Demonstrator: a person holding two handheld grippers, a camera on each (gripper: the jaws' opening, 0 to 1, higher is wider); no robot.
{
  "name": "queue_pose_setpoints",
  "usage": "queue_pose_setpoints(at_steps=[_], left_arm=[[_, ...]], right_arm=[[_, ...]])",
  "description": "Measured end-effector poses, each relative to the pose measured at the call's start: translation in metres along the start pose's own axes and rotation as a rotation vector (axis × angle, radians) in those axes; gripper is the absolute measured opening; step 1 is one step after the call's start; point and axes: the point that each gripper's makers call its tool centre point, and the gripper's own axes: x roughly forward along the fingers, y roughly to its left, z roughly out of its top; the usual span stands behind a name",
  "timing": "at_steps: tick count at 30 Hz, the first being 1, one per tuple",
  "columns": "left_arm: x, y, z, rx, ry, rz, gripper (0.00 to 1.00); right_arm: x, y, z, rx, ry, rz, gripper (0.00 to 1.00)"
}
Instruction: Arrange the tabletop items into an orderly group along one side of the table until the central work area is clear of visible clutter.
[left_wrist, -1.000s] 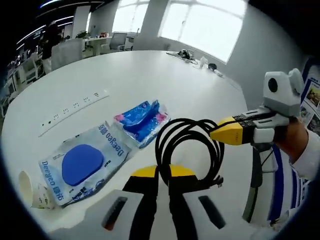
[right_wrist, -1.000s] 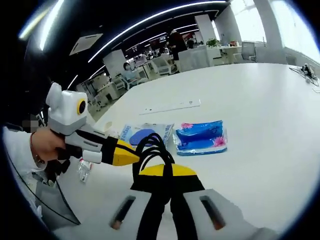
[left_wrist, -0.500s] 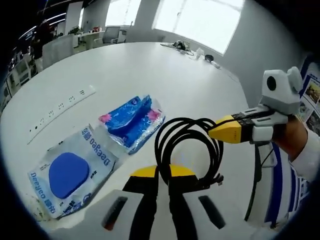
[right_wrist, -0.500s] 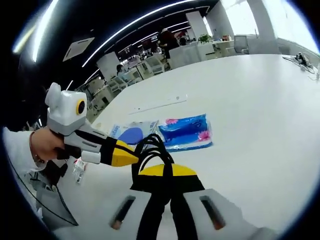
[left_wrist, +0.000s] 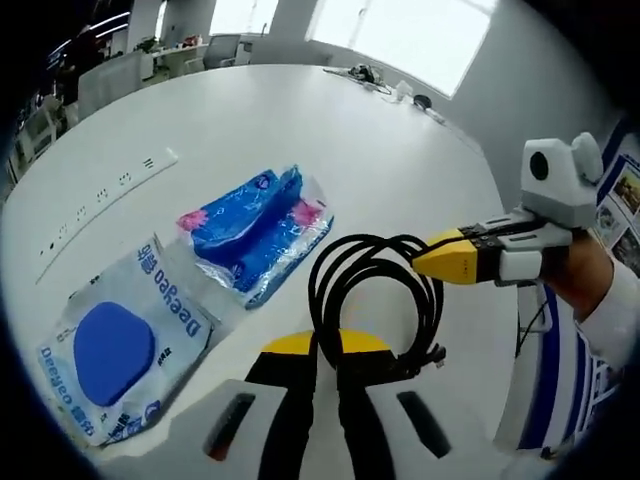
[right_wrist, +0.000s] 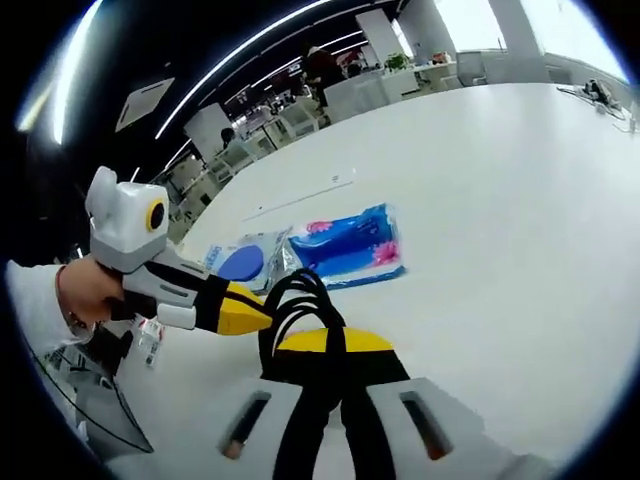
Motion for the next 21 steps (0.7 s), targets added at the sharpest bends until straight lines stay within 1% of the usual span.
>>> queue_pose_setpoints(at_steps=[1, 6, 12, 17, 21], left_arm=[[0.001, 0.0, -0.001, -0.003, 0.003, -0.001, 0.03], [0.012, 0.006, -0.004, -0.012, 0.021, -0.001, 0.04], [0.021, 0.008, -0.006, -0.033, 0.029, -0.003, 0.04], [0.024, 0.009, -0.008, -0.045, 0.03, -0.003, 0.04], [0.026, 0.009, -0.01, -0.042, 0.035, 0.001, 0.04]], right_arm=[[0.003, -0.004, -0.001, 0.001, 0.004, -0.001, 0.0], [0.009, -0.011, -0.007, 0.008, 0.022, -0.002, 0.0], [0.015, -0.022, -0.01, 0.029, 0.027, 0.003, 0.0], [0.015, -0.021, -0.013, 0.014, 0.037, 0.0, 0.0], [0.019, -0.024, -0.015, -0.005, 0.044, -0.003, 0.0]])
